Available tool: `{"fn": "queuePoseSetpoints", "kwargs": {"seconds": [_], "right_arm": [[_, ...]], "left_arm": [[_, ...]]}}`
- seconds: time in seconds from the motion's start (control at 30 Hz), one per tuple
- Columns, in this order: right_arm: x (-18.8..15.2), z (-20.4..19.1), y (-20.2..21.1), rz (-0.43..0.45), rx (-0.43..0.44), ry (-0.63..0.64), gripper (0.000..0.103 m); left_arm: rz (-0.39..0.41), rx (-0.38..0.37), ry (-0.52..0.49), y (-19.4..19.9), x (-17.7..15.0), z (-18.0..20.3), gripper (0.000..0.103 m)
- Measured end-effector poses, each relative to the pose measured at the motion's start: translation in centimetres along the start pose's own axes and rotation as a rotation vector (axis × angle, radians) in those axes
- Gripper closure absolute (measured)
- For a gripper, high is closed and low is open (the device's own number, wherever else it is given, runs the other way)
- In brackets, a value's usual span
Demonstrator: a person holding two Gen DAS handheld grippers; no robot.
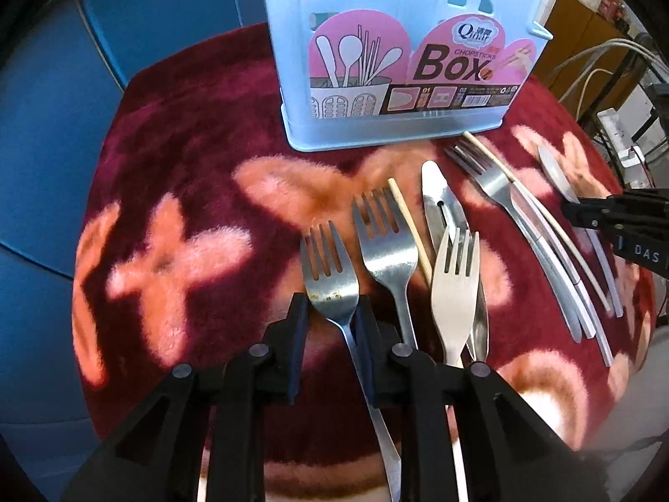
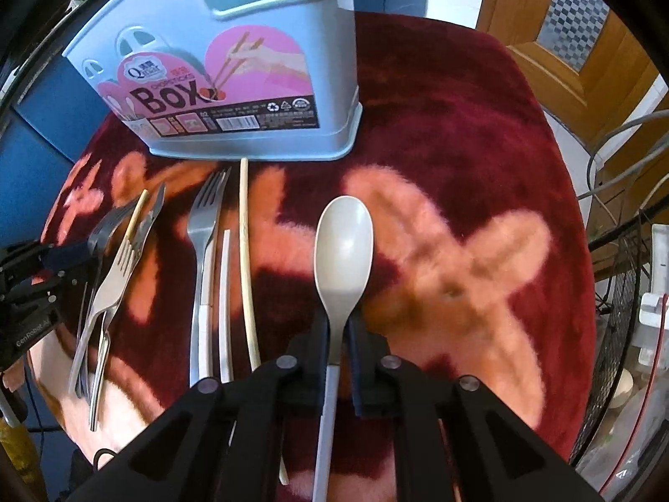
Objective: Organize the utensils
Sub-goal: 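Grasp a silver fork with the left tool while the right tool grasps the white plastic spoon, then lift the fork with the left tool while the right tool carries the spoon over the blue holder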
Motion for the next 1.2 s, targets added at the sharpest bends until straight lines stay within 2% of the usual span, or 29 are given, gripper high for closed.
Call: {"fn": "queuePoseSetpoints", "kwargs": {"seconds": [0.13, 0.3, 0.53, 0.63, 0.87, 1.2], "right_arm": [[-0.6, 0.0, 0.6, 0.040, 0.002, -0.007, 0.093], [-1.5, 0.4, 2.1, 0.110, 0.064, -0.055, 0.094], [-3.7, 0.0, 5.1, 0.266, 0.132, -0.077, 0.094], [-4.2, -0.2, 6.5, 0.333, 0.143, -0.072, 0.094], [-5.1, -1.1, 8.5, 0.454, 0.159, -0.078, 0.094], [-5.1, -2.5, 11.4, 0.580, 0.143, -0.045, 0.094]], "left_arm": [[0.033, -0.018, 0.021, 0.4, -0.5, -0.4, 0.084], [0.079, -0.068, 0.058, 1.8, -1.4, -1.5, 0.085], [0.229, -0.121, 0.089, 5.4, -3.3, -2.5, 0.086], [0.297, -0.116, 0.096, 6.7, -4.0, -2.4, 0.086], [0.379, -0.105, 0.114, 8.7, -4.4, -2.1, 0.087], [0.513, -0.099, 0.131, 12.1, -4.3, -2.4, 0.092]]}}
Point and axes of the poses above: each gripper's, at about its wrist camera, not at the fingertips, and y roughly against the way its jaws point, z to its right, x to its top, the point moved 1 cm from there along -y, roughly the way its jaws point, and after that the axes turned 6 degrees about x, right-handed, at the moved point
